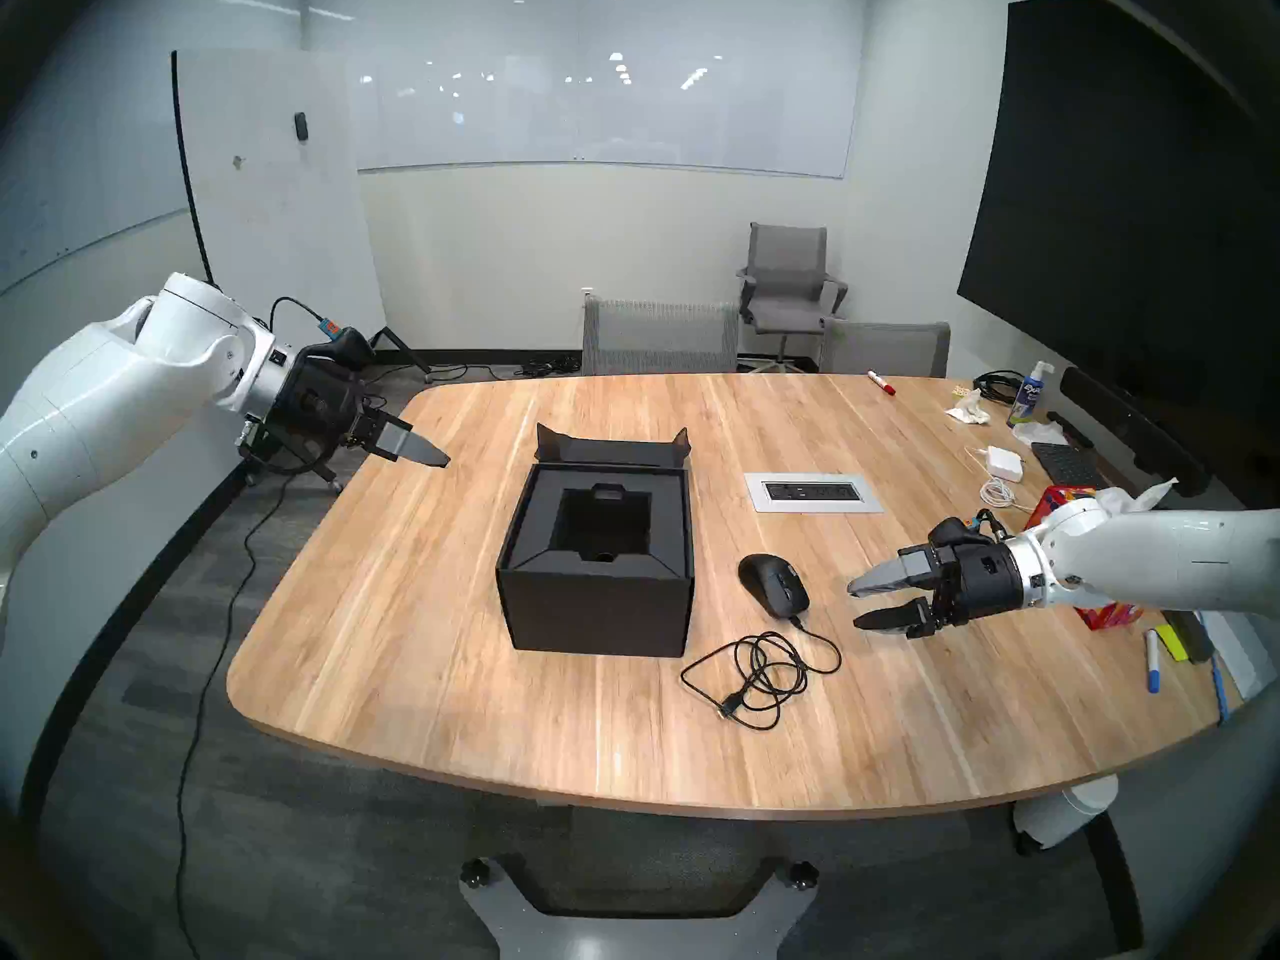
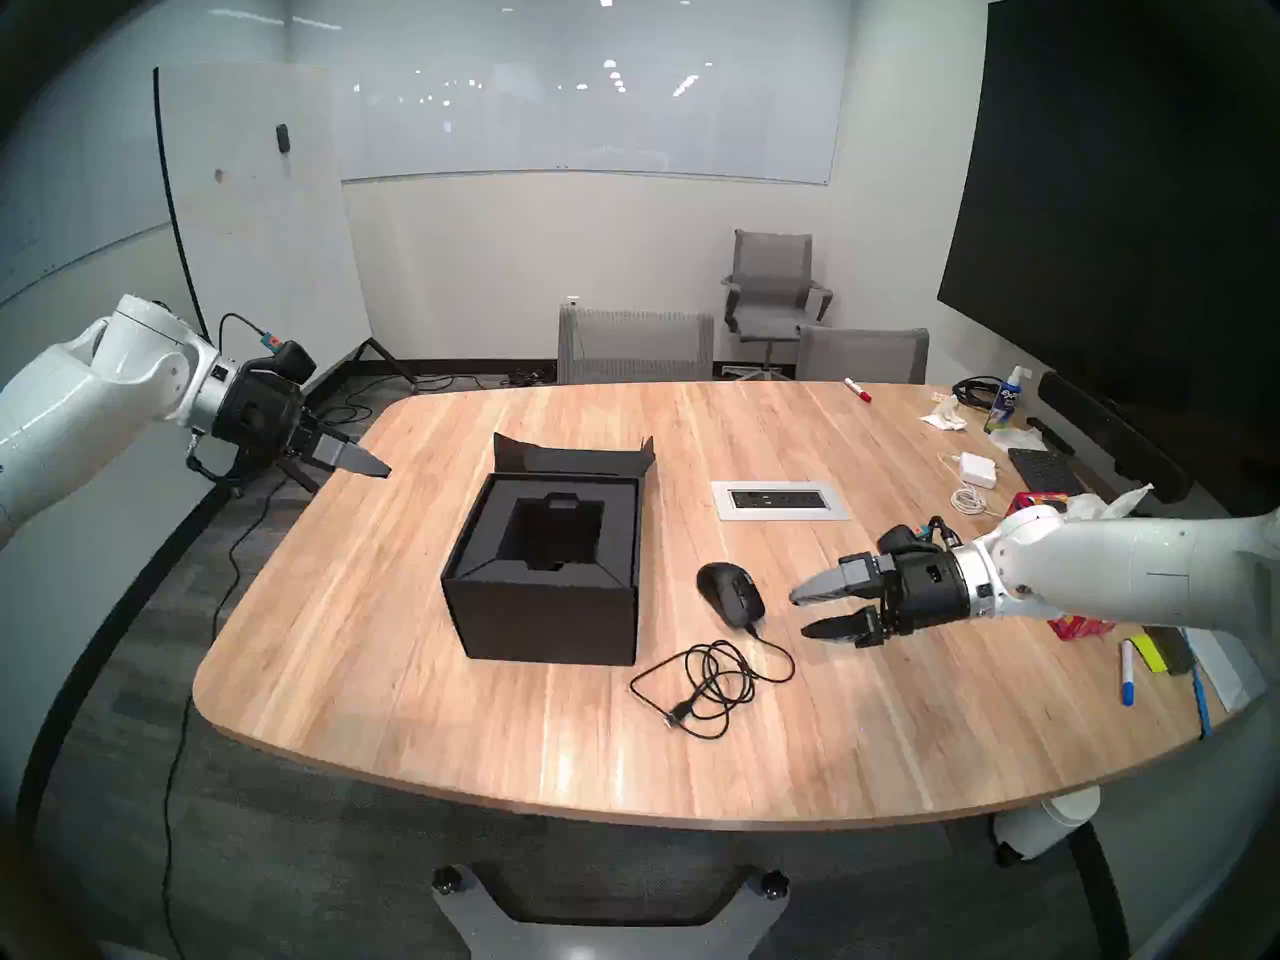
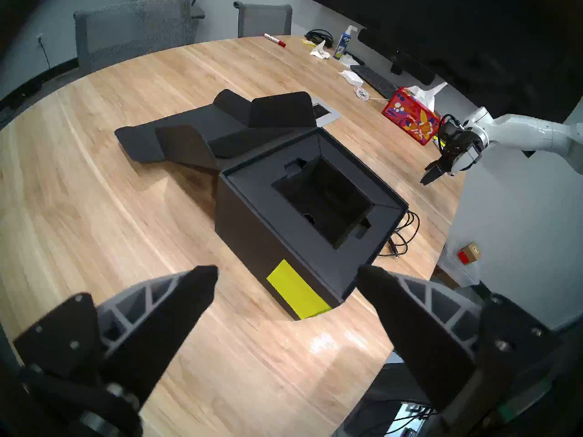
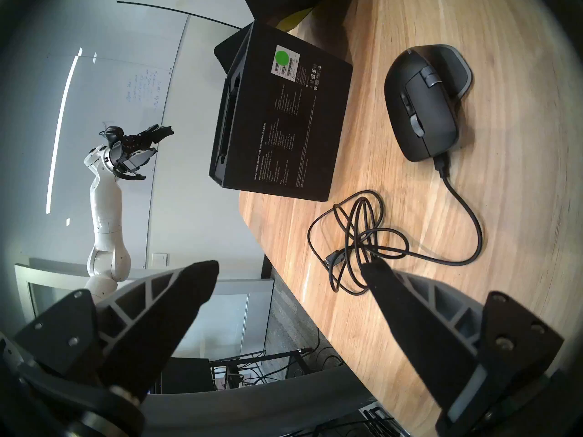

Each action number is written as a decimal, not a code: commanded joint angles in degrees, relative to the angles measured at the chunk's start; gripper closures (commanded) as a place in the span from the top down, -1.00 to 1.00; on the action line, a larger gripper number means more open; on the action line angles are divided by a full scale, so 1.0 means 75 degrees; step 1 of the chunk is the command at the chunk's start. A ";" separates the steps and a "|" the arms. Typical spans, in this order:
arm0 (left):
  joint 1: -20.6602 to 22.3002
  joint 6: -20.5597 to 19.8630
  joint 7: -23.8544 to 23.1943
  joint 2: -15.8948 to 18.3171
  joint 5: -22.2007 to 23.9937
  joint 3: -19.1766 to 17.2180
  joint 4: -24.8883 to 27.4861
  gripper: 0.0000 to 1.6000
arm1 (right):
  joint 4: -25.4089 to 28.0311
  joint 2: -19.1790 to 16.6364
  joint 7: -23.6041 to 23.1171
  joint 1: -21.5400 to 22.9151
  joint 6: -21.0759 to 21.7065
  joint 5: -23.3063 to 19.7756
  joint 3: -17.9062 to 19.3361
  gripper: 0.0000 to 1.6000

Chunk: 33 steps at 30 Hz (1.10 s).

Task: Open the box and place the mouse inside

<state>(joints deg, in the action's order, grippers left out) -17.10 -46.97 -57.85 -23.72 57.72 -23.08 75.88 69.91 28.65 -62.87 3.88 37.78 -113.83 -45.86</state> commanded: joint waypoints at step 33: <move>0.0530 0.0117 -0.0879 0.0029 0.0132 0.0335 -0.0062 1.00 | -0.0015 0.0024 0.0087 0.0145 0.0088 0.0013 0.0042 1.00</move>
<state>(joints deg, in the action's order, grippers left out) -14.90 -46.18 -58.67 -23.54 58.26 -20.26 75.44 69.91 28.65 -62.87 3.88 37.79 -113.82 -45.85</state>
